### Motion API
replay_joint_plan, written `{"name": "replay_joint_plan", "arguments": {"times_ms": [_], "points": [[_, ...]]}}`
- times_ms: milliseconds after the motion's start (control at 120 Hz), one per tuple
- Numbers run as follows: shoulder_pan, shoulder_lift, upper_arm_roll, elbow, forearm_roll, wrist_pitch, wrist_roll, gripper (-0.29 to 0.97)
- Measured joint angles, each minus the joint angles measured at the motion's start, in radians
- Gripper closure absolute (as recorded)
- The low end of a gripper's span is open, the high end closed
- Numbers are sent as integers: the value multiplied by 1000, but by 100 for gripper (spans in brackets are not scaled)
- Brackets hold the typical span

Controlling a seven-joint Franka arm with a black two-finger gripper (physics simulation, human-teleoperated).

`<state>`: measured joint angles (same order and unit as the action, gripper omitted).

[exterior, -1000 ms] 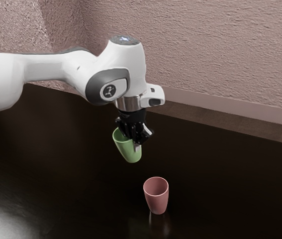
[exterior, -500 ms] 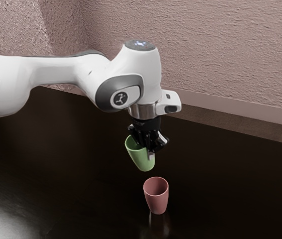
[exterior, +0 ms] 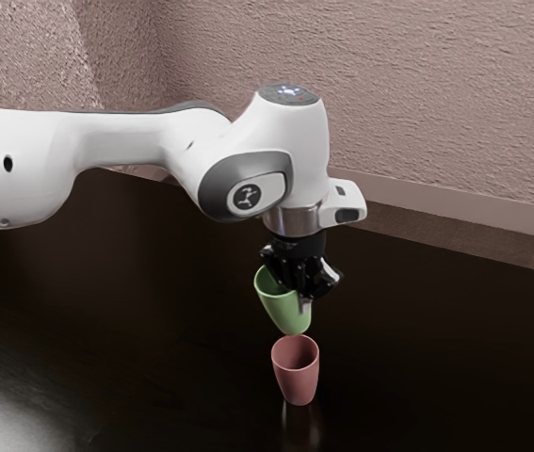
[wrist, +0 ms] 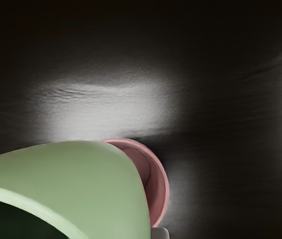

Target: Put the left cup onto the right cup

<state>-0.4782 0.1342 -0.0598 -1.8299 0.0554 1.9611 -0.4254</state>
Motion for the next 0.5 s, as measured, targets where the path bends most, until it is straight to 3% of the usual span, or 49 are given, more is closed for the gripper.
{"name": "replay_joint_plan", "arguments": {"times_ms": [500], "points": [[-10,30,-1,0,-1,4,-45,79]]}}
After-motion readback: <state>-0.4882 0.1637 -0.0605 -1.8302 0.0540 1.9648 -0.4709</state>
